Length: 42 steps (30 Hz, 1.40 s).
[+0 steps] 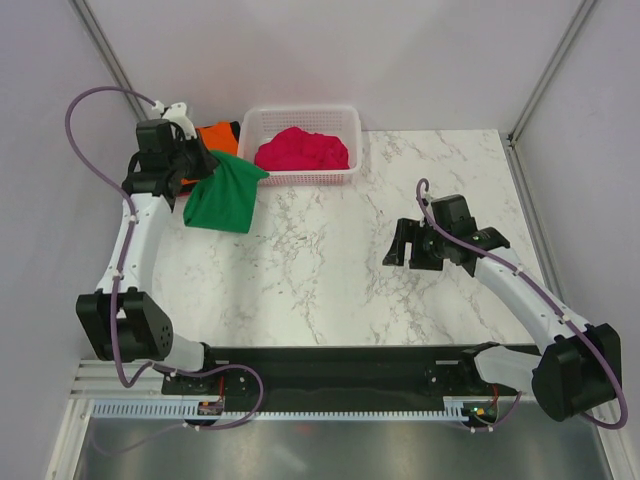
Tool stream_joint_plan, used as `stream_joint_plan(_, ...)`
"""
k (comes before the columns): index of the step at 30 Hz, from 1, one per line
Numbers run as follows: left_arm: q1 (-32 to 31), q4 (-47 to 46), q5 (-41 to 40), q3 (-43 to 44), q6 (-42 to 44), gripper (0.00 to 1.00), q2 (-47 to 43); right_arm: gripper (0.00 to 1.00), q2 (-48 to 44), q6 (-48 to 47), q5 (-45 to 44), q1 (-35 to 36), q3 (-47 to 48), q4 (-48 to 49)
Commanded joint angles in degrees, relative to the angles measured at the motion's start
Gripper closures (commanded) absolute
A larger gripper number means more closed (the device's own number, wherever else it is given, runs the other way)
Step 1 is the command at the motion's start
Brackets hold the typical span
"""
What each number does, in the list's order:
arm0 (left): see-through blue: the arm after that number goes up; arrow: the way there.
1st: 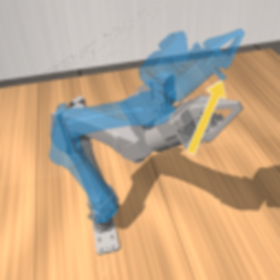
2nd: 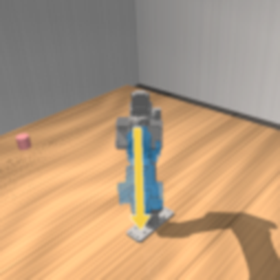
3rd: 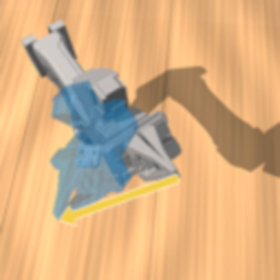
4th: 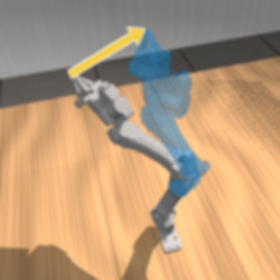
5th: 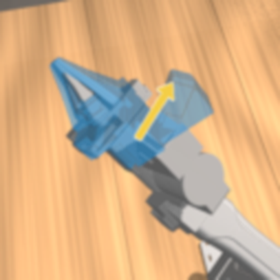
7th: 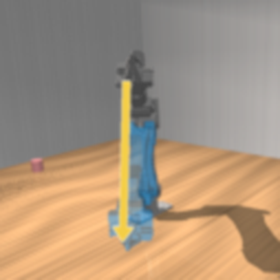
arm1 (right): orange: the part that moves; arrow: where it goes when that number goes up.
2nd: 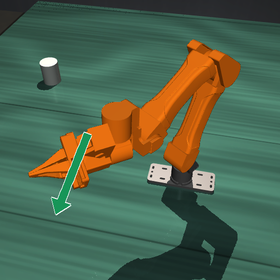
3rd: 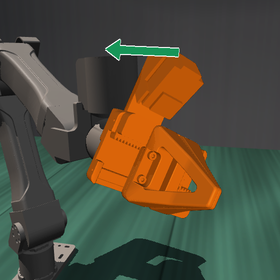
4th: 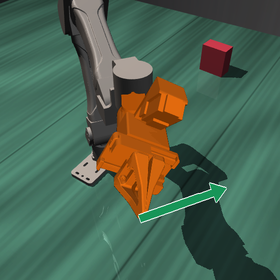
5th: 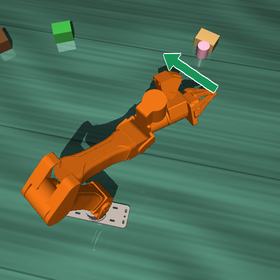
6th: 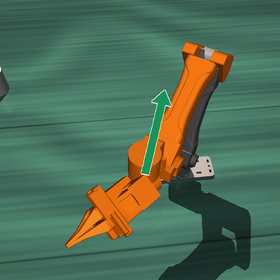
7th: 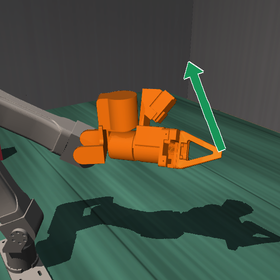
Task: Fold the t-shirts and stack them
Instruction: Neatly place the folded tshirt to the corner
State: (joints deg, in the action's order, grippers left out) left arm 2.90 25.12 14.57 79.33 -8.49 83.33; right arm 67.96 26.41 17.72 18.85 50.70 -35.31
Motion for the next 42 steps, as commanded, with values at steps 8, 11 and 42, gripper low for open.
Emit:
stream_joint_plan(8, 0.18, -2.98, -2.52, 15.58, 5.41, 0.98, -1.16, 0.17, 1.12, -2.33, 0.65, -0.31, 3.09, -1.34)
stream_joint_plan(11, 0.09, -2.98, -3.23, 19.54, 6.90, 0.98, 1.47, 0.17, 1.91, -2.42, 0.83, -0.31, 2.92, -1.08)
stream_joint_plan(42, 14.59, -9.92, -6.30, 60.15, -3.54, 0.00, 52.56, 0.17, 16.32, -2.07, 3.20, -0.13, 3.18, 1.99)
